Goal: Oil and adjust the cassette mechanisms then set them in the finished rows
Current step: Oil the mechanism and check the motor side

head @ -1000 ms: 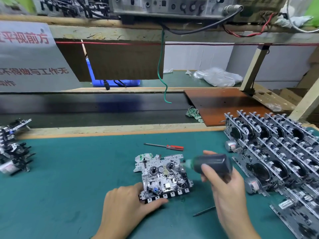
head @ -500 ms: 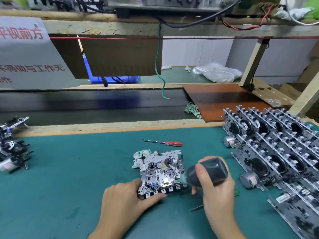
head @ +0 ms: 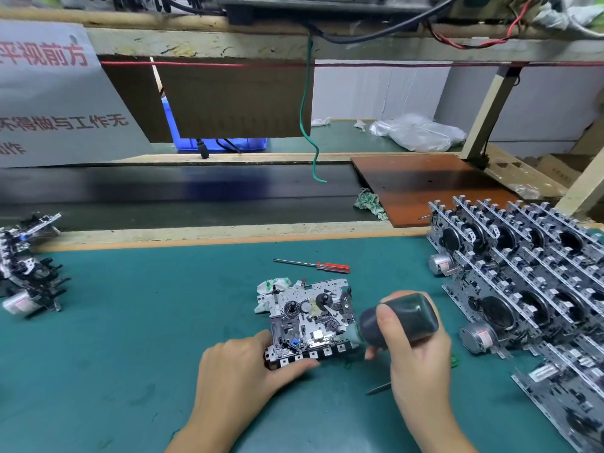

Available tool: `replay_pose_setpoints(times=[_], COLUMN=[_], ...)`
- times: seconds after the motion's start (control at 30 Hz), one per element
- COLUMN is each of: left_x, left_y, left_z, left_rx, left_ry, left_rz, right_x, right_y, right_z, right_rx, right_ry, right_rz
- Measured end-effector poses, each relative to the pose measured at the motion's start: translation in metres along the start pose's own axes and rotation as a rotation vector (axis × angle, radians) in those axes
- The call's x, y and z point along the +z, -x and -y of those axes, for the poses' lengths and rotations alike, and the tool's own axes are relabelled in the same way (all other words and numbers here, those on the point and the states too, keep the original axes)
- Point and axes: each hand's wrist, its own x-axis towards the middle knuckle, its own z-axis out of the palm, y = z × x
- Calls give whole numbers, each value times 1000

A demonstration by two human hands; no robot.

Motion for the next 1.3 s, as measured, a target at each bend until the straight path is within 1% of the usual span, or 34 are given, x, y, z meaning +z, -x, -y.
replay_pose_setpoints(times=[0.23,0.47,0.63,0.7,0.8,0.9,1.0,1.07,1.13,1.2,1.3], left_x=[1,1,2,2,2,2,2,0,-1,-2,-1], left_y=[0,0,1,1,1,2,2,1,1,1,2], left_z=[0,1,1,1,1,2,2,1,0,-1,0], left_rx=[9,12,6,2,-7,-31,-57,-58,-48,-60,-89], left_ry=[1,-6,-16,-18,-28,-45,-57,-50,-38,-36,-43], left_rz=[-18,-24,-32,-34,-26,3,35,38,29,57,115], right_x=[1,0,-1,-4,-5,-7,-9,-10,-11,-13,-15], right_y=[1,2,-2,-6,-11,-15,-17,-17,-17,-16,-16], right_z=[-1,-2,5,5,4,2,1,0,-1,-2,-5], right_rx=[-9,-41,-121,-90,45,174,236,253,258,228,161], right_ry=[43,31,-72,-96,-184,-266,-272,-263,-201,-112,-41], right_rz=[7,-10,-111,-149,-176,-175,-157,-142,-117,-80,-46])
